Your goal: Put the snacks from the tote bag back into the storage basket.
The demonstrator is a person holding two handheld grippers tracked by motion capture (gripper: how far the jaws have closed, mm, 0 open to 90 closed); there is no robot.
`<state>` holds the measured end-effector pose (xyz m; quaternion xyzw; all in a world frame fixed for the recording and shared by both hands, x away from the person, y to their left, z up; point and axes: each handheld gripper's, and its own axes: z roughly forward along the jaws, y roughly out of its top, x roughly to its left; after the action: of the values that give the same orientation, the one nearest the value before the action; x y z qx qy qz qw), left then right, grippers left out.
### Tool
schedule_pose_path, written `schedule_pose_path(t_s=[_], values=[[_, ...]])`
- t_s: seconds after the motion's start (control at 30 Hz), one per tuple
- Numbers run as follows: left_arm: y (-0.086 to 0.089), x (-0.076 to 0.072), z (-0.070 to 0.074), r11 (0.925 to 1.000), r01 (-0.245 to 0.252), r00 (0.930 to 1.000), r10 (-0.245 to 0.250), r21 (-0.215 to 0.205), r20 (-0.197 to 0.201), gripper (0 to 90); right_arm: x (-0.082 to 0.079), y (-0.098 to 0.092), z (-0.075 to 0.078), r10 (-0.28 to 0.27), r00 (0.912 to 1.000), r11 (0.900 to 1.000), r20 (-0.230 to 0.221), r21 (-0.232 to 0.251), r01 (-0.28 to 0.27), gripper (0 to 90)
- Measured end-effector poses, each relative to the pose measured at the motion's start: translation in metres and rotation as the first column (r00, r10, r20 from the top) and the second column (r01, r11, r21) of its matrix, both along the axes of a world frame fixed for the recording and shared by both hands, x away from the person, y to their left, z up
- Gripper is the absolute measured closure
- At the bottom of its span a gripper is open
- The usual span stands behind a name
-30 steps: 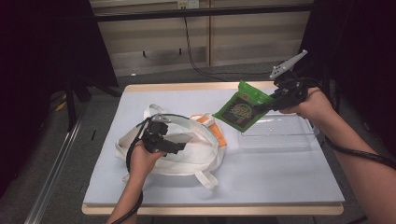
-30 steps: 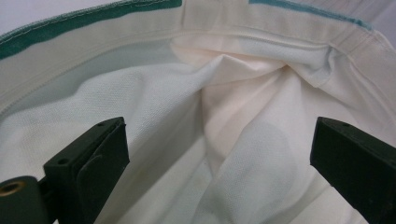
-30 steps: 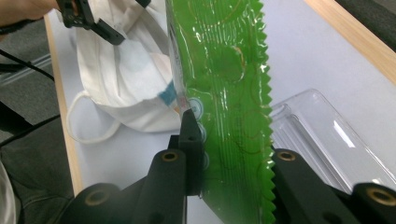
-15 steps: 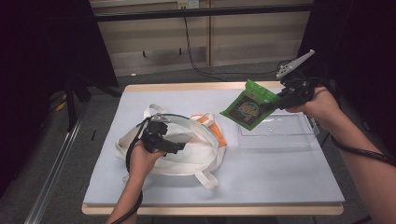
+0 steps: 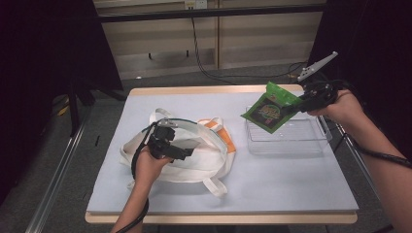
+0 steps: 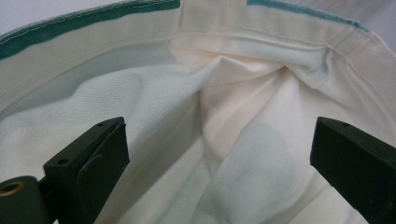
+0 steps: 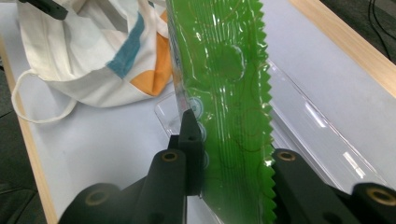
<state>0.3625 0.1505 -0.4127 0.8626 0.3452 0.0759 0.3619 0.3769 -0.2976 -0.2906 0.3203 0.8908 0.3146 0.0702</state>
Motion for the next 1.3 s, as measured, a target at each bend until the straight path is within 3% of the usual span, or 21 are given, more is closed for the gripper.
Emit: schedule_pose_path(t_s=[0.13,0.53,1.03,1.3], values=[[0.000,0.000,0.001,0.9998,0.006,1.0000,-0.006,0.017,-0.001,4.5,0.000,-0.006,-0.002,-0.012,0.9999,1.000,-0.001,-0.015,0.012,75.2],[-0.001,0.001,-0.002,0.9998,0.010,0.9999,-0.009,0.016,-0.009,4.6,0.002,-0.015,-0.006,-0.012,0.9997,0.998,0.021,-0.058,0.013,75.1],[-0.002,0.001,-0.004,0.9996,0.011,0.9999,-0.011,0.025,-0.010,4.6,0.001,-0.020,-0.017,0.057,0.9960,0.991,0.069,-0.122,-0.048,74.9],[-0.003,0.001,-0.005,0.9998,0.007,0.9999,-0.007,0.017,-0.014,4.6,0.001,-0.016,-0.024,0.079,0.9956,0.986,0.050,-0.153,-0.071,74.5]])
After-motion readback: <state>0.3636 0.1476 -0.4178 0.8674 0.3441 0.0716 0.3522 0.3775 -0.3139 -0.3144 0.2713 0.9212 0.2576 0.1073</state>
